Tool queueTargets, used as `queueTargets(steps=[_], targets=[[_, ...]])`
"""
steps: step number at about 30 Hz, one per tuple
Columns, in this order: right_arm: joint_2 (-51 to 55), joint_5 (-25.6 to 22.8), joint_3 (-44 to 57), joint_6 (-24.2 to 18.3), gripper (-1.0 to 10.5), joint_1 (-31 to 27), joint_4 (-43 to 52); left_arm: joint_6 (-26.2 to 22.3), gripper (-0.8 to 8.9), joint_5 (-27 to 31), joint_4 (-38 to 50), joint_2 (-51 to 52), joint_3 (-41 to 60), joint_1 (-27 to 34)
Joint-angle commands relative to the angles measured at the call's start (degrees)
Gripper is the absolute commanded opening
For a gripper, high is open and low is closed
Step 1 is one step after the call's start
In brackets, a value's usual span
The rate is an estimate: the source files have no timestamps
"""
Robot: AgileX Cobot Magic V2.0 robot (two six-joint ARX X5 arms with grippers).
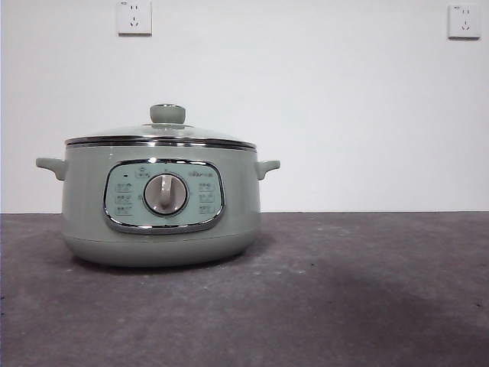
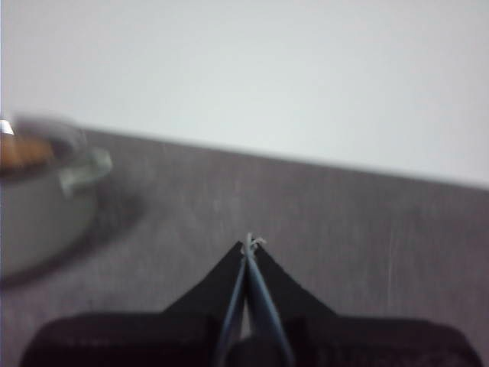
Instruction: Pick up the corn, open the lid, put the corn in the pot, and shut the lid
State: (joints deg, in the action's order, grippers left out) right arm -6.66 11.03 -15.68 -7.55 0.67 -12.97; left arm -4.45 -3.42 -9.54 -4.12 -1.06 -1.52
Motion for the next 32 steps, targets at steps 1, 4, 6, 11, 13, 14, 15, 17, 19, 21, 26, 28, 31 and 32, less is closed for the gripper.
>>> queueTargets(steps=[1, 4, 6, 11, 13, 14, 15, 17, 19, 21, 26, 28, 31, 32], targets=[[3.4, -0.6, 6.5, 0.0, 0.0, -0.1, 1.1, 0.3, -0.01, 0.0, 0.1, 0.0, 0.6, 0.2], [6.1, -0.6, 11.2, 0.0, 0.0, -0.1, 1.1, 0.3, -0.01, 0.0, 0.1, 0.0, 0.6, 0.2], [6.2, -0.5, 13.3, 0.1, 0.0, -0.1, 1.4, 0.3, -0.01, 0.0, 0.1, 0.0, 0.6, 0.2], [6.2, -0.6, 14.4, 0.0, 0.0, 0.0, 2.5, 0.3, -0.01, 0.0, 0.2, 0.0, 0.6, 0.2], [6.2, -0.6, 14.4, 0.1, 0.0, 0.0, 1.8, 0.3, -0.01, 0.0, 0.0, 0.0, 0.6, 0.2], [6.2, -0.6, 14.4, 0.1, 0.0, 0.0, 1.9, 0.3, -0.01, 0.0, 0.0, 0.0, 0.6, 0.2], [6.2, -0.5, 14.4, 0.1, 0.0, 0.0, 1.9, 0.3, -0.01, 0.0, 0.0, 0.0, 0.6, 0.2], [6.2, -0.6, 14.4, 0.1, 0.0, 0.0, 2.0, 0.3, -0.01, 0.0, 0.0, 0.0, 0.6, 0.2], [6.2, -0.6, 14.4, 0.1, 0.0, 0.0, 2.0, 0.3, -0.01, 0.0, 0.0, 0.0, 0.6, 0.2], [6.2, -0.6, 14.4, 0.1, 0.0, 0.0, 2.0, 0.3, -0.01, 0.0, 0.0, 0.0, 0.6, 0.2], [6.1, -0.6, 14.4, 0.1, 0.0, 0.0, 2.0, 0.3, -0.01, 0.0, 0.0, 0.0, 0.6, 0.2], [6.1, -0.6, 14.4, 0.1, 0.0, 0.0, 2.0, 0.3, -0.01, 0.0, 0.0, 0.0, 0.6, 0.2], [6.1, -0.6, 14.4, 0.1, 0.0, 0.0, 2.0, 0.3, -0.01, 0.0, 0.0, 0.0, 0.6, 0.2], [6.1, -0.6, 14.4, 0.1, 0.0, 0.0, 2.0, 0.3, -0.01, 0.0, 0.0, 0.0, 0.6, 0.2]])
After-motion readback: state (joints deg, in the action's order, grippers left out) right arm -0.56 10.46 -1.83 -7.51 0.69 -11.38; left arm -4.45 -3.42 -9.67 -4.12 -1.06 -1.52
